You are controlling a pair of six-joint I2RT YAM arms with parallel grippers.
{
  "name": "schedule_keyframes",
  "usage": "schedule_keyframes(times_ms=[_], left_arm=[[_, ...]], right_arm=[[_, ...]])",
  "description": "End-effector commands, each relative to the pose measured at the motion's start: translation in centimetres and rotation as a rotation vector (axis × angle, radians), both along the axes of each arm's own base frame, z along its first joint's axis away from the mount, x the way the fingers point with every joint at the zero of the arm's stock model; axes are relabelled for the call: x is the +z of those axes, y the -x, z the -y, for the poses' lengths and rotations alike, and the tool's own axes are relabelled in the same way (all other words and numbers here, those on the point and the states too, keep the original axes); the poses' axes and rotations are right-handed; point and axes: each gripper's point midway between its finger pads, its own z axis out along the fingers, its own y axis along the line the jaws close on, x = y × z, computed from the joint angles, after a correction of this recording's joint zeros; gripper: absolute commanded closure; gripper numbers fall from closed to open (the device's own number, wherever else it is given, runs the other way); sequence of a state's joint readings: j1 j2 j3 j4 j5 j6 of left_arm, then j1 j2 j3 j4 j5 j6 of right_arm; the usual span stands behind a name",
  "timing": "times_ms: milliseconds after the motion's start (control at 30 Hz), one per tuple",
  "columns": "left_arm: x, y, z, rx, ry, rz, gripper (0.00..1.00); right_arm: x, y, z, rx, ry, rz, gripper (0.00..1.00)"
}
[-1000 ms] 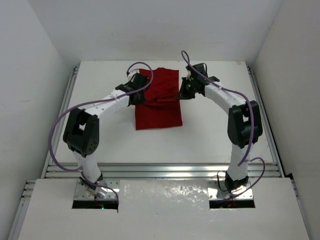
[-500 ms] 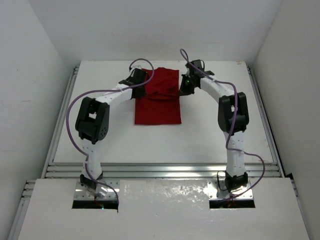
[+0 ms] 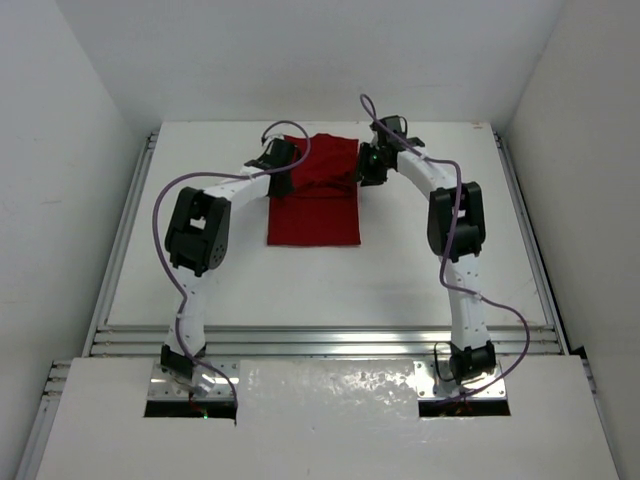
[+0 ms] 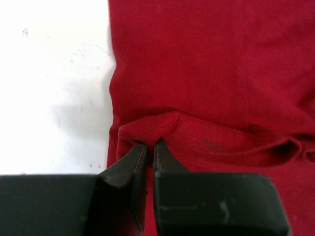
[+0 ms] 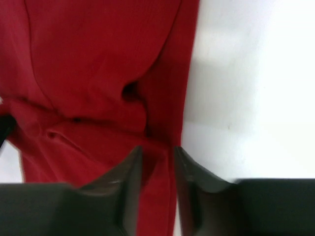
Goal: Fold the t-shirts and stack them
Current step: Fold the folded rectangular tshirt in 1/3 of the way
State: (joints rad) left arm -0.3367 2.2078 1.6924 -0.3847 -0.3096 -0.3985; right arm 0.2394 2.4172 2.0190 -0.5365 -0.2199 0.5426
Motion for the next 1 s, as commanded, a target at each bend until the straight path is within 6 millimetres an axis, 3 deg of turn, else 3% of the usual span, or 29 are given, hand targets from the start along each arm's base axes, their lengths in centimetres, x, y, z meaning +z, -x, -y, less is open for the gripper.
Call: schedule_keyframes(times_ms=[0,33,67,133,167,233,267,333,367,400,433,467,500,533,567,633,667,700,800,967], left_arm=[[2.5,-2.8,-1.9,0.088,-0.002,0.1,0.97],[2.8,-3.0,-2.0,0.103,0.005,0.108,0.82],[3.3,-3.2,-2.0,0.105,0.007,0.119,0.77],[5.5,-3.7,-2.2,0.132,0.013,0.17,0.48],[7.5,-4.0,-2.1,0.138,0.03,0.219,0.33],[9.6,-4.2,-2.3,0.153,0.048,0.268,0.01],[11.5,-3.8,-2.4,0.159,0.069,0.3,0.0],[13.0,-3.0,-2.0,0.143,0.1,0.331,0.0],[13.9,-1.5,-2.1,0.151,0.104,0.342,0.0],[13.5,1.0,-2.5,0.19,0.122,0.309,0.0],[13.2,1.4,-2.4,0.222,0.135,0.299,0.0],[12.0,4.0,-2.9,0.242,0.14,0.262,0.0],[10.9,5.6,-2.1,0.256,0.199,0.233,0.0],[9.4,7.6,-1.9,0.238,0.236,0.225,0.02],[8.8,8.6,-0.2,0.176,0.314,0.202,0.06],[7.1,9.8,1.5,0.101,0.4,0.194,0.29],[6.6,10.1,2.1,0.088,0.417,0.174,0.51],[5.5,10.4,3.2,0.056,0.445,0.136,0.99],[4.2,10.4,4.9,-0.004,0.444,0.103,1.0],[0.6,9.6,4.5,0.041,0.334,0.037,1.0]], right_arm=[[1.9,-2.8,0.5,0.004,-0.009,0.092,0.56],[2.0,-3.1,0.5,0.004,-0.006,0.099,0.56],[3.3,-3.9,0.5,0.007,-0.015,0.131,0.55],[4.7,-4.4,0.6,0.006,-0.022,0.149,0.53],[6.5,-4.9,0.6,0.009,-0.028,0.187,0.52],[8.5,-4.8,0.3,0.032,-0.049,0.229,0.52],[9.2,-3.3,-0.1,0.055,-0.065,0.224,0.52],[10.2,-2.2,-1.3,0.107,-0.098,0.287,0.51],[9.6,0.3,-2.2,0.158,-0.102,0.277,0.52],[9.4,1.7,-3.6,0.213,-0.115,0.313,0.53],[8.5,2.2,-4.1,0.225,-0.115,0.305,0.53],[8.3,2.8,-4.7,0.254,-0.116,0.32,0.55],[8.5,3.0,-5.5,0.278,-0.134,0.347,0.59],[7.8,3.4,-6.4,0.298,-0.149,0.332,0.64],[6.1,3.7,-7.3,0.325,-0.178,0.292,0.68],[5.6,3.2,-8.6,0.339,-0.228,0.303,0.81],[5.1,2.9,-9.0,0.34,-0.232,0.307,0.84],[4.5,2.2,-9.6,0.34,-0.241,0.326,0.9],[3.7,1.0,-10.7,0.357,-0.271,0.322,0.94],[2.9,-1.1,-11.0,0.338,-0.265,0.366,0.94]])
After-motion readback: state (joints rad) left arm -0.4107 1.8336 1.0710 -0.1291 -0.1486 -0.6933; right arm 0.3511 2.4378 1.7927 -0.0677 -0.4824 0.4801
